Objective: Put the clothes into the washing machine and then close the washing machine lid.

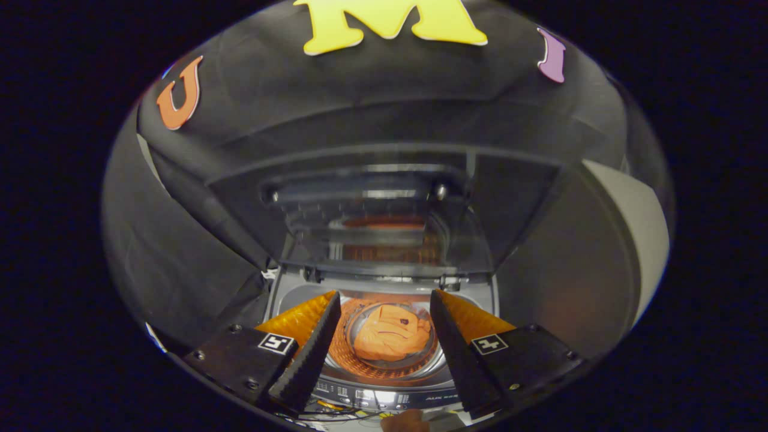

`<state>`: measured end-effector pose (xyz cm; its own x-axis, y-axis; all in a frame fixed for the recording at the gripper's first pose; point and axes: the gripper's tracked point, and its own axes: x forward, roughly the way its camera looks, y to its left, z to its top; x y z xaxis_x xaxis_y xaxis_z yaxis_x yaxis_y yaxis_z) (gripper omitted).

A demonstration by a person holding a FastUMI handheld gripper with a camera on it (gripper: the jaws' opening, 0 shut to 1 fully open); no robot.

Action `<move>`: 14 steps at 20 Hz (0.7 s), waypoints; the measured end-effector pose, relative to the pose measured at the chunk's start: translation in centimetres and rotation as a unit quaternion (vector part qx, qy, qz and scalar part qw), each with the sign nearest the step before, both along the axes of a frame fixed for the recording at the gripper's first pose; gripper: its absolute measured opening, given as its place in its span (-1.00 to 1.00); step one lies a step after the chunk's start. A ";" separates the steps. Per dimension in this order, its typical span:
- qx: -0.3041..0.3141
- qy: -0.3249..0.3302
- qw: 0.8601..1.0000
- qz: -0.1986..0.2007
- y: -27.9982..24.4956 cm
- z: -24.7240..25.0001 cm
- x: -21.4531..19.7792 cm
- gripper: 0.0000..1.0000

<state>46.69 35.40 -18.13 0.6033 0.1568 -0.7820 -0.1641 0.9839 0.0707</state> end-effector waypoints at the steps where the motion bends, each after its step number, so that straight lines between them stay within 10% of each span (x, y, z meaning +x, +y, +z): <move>1: 0.003 -0.006 1.000 -0.001 0.1 1.8 0.3 0.85; 14: -0.013 -0.073 0.997 0.020 1.6 12.5 5.0 0.85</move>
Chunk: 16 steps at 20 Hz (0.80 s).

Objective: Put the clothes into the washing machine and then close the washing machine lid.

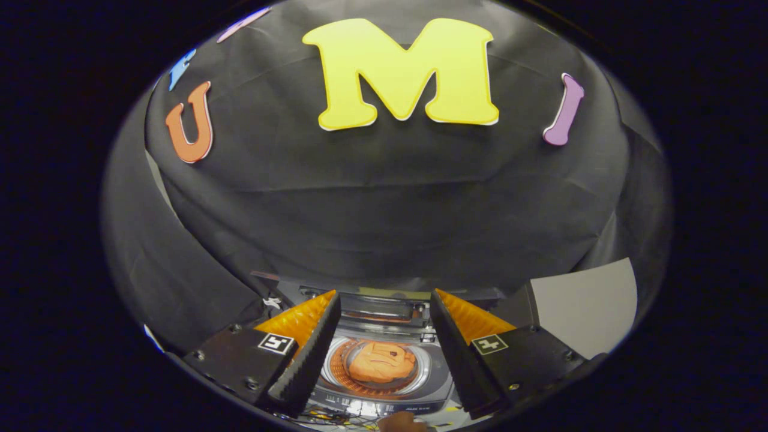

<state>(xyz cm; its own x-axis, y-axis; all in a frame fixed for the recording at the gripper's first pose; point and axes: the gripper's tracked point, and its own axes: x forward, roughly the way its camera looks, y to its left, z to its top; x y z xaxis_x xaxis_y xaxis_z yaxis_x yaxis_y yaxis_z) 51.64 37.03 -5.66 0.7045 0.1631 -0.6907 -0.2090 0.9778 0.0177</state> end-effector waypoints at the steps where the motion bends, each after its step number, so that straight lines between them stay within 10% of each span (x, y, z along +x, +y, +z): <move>1: 0.001 0.005 1.000 0.001 0.1 -0.6 0.6 0.85; 16: 0.011 0.095 0.995 -0.025 1.4 -7.8 9.4 0.85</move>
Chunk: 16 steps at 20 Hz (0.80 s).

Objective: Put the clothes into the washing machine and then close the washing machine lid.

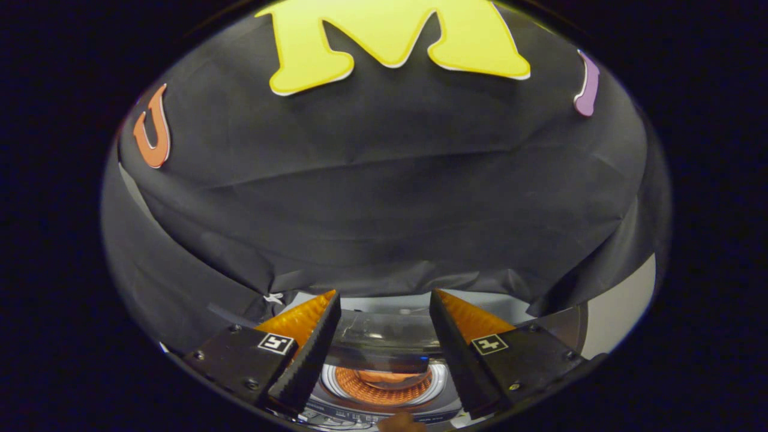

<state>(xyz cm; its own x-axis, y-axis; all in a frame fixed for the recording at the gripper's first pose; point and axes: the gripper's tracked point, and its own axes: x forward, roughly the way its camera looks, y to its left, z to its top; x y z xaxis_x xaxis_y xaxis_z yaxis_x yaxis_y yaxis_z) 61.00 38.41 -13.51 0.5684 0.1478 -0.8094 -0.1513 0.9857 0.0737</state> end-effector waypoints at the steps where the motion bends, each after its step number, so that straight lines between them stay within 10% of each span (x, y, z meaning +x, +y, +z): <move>1: 0.001 0.003 1.000 -0.004 0.0 -0.4 0.3 0.85; 16: 0.008 0.050 0.998 0.036 0.7 -4.4 -0.2 0.88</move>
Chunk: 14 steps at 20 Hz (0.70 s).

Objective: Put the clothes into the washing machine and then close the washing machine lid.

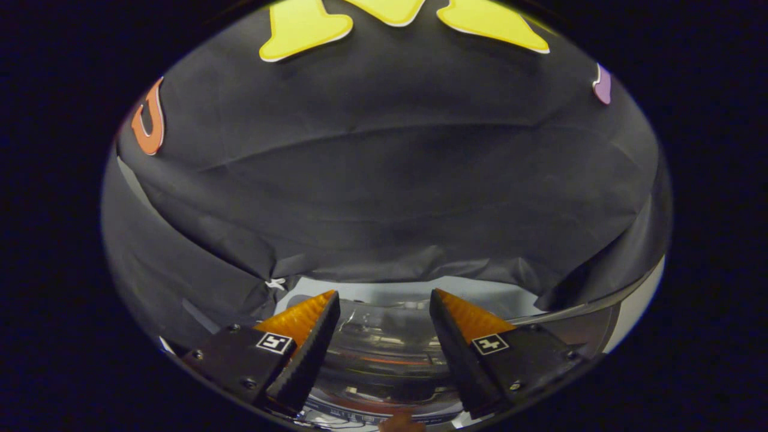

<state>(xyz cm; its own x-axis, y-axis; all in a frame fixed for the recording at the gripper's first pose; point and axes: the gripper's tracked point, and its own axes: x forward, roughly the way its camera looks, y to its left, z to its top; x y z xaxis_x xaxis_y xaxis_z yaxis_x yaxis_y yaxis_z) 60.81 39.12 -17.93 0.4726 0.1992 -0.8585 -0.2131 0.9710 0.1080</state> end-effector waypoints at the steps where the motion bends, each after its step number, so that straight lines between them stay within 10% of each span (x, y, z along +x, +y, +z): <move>1: 0.008 0.009 1.000 0.005 0.1 -0.6 -0.2 0.89; 14: 0.008 -0.005 1.000 -0.009 0.4 -2.3 -0.7 0.95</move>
<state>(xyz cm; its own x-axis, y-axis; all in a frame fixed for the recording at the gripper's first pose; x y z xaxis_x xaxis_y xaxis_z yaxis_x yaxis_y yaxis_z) 60.10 39.51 -20.23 0.4851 0.2054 -0.8500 -0.1976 0.9726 0.1223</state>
